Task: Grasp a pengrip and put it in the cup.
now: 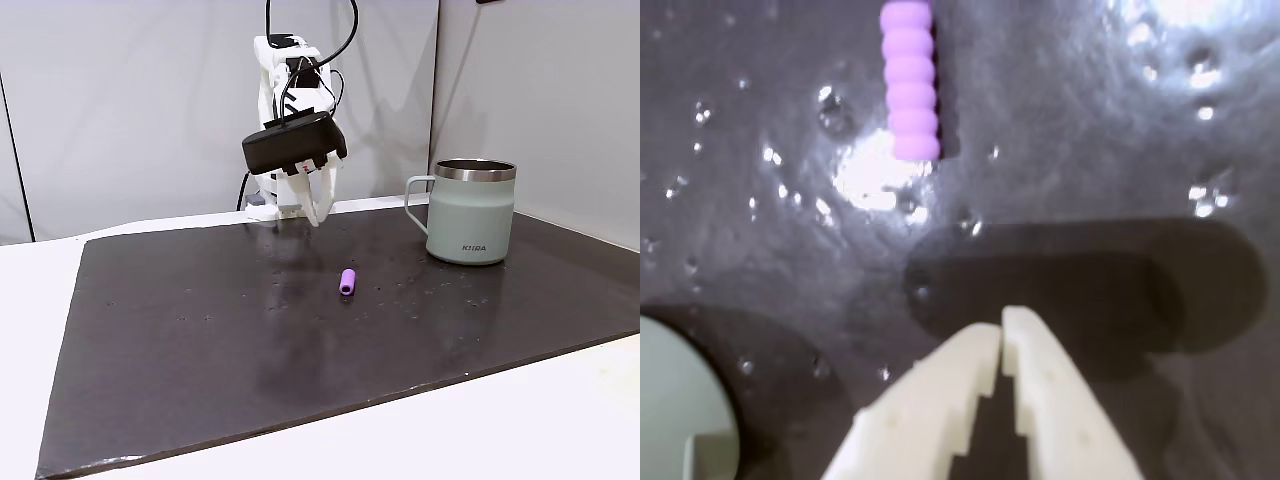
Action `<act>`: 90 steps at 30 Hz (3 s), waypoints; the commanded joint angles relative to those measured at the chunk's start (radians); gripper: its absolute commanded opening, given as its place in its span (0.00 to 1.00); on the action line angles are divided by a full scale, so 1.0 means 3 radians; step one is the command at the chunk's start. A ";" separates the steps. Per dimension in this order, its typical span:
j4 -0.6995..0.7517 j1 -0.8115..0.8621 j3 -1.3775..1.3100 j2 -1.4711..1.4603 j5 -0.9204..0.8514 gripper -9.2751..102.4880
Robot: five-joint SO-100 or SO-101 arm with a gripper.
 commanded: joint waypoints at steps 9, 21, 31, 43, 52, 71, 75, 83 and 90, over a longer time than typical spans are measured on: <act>0.0926 0.0128 -0.2025 -0.1396 0.0112 0.09; 0.1335 -0.0031 -0.3134 -0.2214 -0.0072 0.29; 0.1079 -0.0092 -0.2935 -0.2598 -0.0573 0.31; 0.0680 0.0000 -0.2715 -0.2736 -0.0798 0.12; 0.0900 -0.0056 -0.2654 -0.2357 -0.0619 0.08; 0.1989 -0.0271 -0.3932 -0.1324 0.1140 0.08; 0.2388 -0.0603 -0.4377 -0.1529 0.1841 0.08; 0.2649 -0.1447 -0.4546 -0.1723 0.2746 0.08; 0.2823 -0.1892 -0.4714 -0.1861 0.2935 0.08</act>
